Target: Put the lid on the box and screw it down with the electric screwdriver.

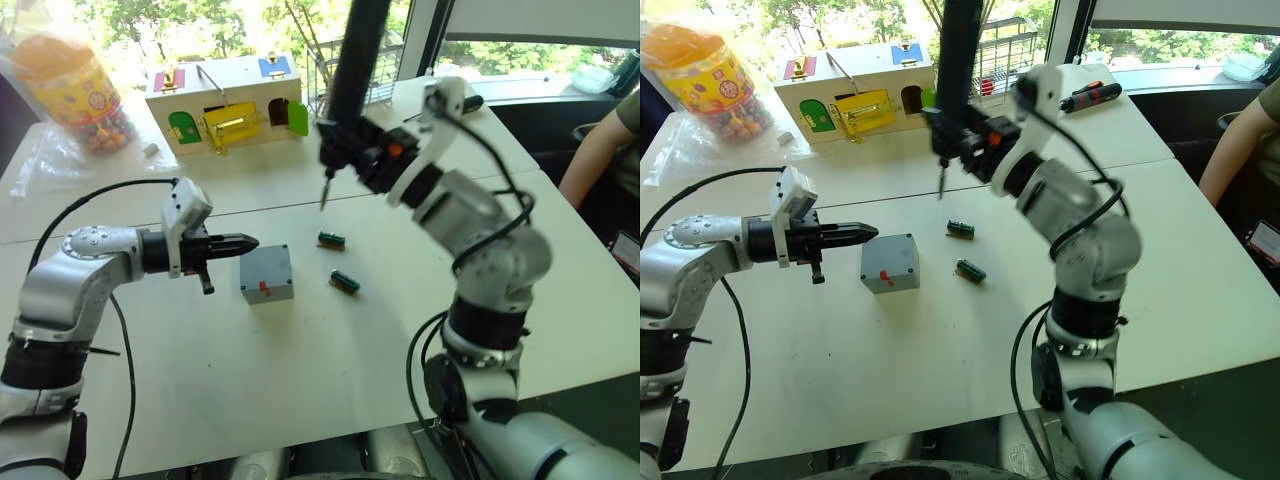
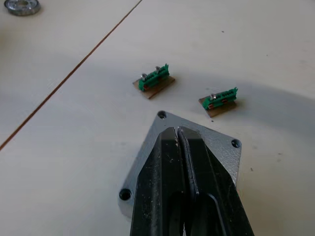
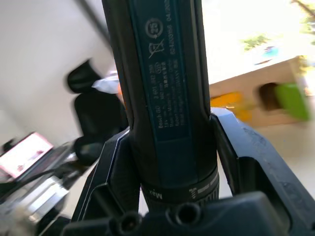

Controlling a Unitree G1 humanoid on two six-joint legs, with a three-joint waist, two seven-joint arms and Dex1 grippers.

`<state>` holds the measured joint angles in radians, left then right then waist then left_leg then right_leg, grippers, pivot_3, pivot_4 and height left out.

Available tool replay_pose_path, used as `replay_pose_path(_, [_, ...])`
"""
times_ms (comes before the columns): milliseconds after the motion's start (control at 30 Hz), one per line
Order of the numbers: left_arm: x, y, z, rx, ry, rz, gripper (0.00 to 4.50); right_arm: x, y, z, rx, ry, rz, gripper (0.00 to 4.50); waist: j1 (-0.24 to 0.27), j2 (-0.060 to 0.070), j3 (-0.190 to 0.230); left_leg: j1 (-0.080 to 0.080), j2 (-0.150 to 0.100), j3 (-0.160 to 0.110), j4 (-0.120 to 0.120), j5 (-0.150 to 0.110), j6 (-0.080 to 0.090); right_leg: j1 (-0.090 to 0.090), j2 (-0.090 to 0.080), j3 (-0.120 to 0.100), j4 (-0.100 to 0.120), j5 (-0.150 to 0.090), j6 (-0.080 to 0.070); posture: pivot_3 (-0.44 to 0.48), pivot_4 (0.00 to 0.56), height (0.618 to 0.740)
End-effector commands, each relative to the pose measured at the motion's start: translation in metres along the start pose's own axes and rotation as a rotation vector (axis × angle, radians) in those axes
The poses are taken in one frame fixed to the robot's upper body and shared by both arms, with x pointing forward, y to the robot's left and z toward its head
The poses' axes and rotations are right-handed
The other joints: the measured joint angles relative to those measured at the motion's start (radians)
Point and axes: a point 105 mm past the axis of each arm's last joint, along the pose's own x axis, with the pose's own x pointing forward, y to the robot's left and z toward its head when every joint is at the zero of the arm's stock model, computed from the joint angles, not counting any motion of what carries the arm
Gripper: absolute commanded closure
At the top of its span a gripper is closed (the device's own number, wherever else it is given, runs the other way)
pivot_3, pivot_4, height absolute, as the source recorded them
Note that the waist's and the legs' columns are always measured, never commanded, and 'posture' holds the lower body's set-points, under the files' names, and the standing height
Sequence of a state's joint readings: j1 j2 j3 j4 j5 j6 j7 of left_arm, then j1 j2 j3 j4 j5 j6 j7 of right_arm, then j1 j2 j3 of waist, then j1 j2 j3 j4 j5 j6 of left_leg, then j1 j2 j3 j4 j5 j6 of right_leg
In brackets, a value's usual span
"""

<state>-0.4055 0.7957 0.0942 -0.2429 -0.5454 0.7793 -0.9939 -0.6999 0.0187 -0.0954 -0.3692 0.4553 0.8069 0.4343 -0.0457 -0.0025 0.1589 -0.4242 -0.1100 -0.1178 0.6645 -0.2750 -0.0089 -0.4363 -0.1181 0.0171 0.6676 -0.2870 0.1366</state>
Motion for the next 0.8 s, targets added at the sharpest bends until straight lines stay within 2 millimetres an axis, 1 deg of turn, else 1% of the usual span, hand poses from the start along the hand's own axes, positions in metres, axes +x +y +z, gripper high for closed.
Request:
replay_pose_path(33, [-0.003,0.002,0.006,0.056,-0.019,0.065,4.25,0.005,0.015,0.013,-0.045,-0.163,0.046,2.64,-0.001,0.000,0.000,0.000,0.000,0.000,0.000,0.000,0.000,0.000,0.000,0.000,0.000,0.000,0.000,0.000,0.150,0.740])
replay_pose_path(100, [-0.004,0.000,0.002,0.051,-0.003,0.068,3.64,0.008,0.018,0.004,-0.053,-0.166,0.059,2.64,-0.001,0.000,0.000,0.001,0.000,0.001,0.001,0.000,0.000,0.001,0.000,0.000,0.000,0.000,0.000,0.000,0.150,0.740])
replay_pose_path(133, [-0.002,-0.002,0.000,0.053,0.005,0.072,3.23,0.009,0.019,-0.003,-0.058,-0.160,0.064,2.64,-0.001,0.000,0.000,0.001,0.000,0.001,0.001,0.000,0.000,0.002,0.000,0.000,0.000,0.000,0.000,0.000,0.150,0.740])
replay_pose_path(200, [0.000,-0.006,-0.004,0.063,0.020,0.073,3.23,0.012,0.021,-0.014,-0.065,-0.154,0.071,2.64,0.000,0.000,0.000,0.004,0.000,0.001,0.000,0.000,0.000,0.004,0.000,0.000,-0.001,0.000,0.000,0.000,0.150,0.740])
replay_pose_path(467, [0.006,-0.009,-0.013,0.092,0.053,0.065,3.23,0.018,0.028,-0.040,-0.080,-0.135,0.083,2.64,-0.002,0.000,0.000,0.005,0.000,0.001,-0.001,0.000,0.000,0.004,0.000,0.000,-0.001,0.000,0.000,0.000,0.150,0.740])
replay_pose_path(667, [0.011,-0.008,-0.021,0.097,0.073,0.057,3.23,0.019,0.028,-0.047,-0.112,-0.127,0.078,2.64,-0.002,0.000,0.000,0.005,0.000,0.001,-0.001,0.000,0.000,0.004,0.001,0.000,-0.001,0.000,0.000,0.000,0.150,0.740])
replay_pose_path(800, [0.014,-0.011,-0.026,0.101,0.088,0.040,3.23,0.017,0.024,-0.049,-0.138,-0.118,0.068,2.64,-0.001,0.000,0.000,0.005,0.000,0.001,-0.001,0.000,0.000,0.004,0.001,0.000,-0.001,0.000,0.000,0.000,0.150,0.740])
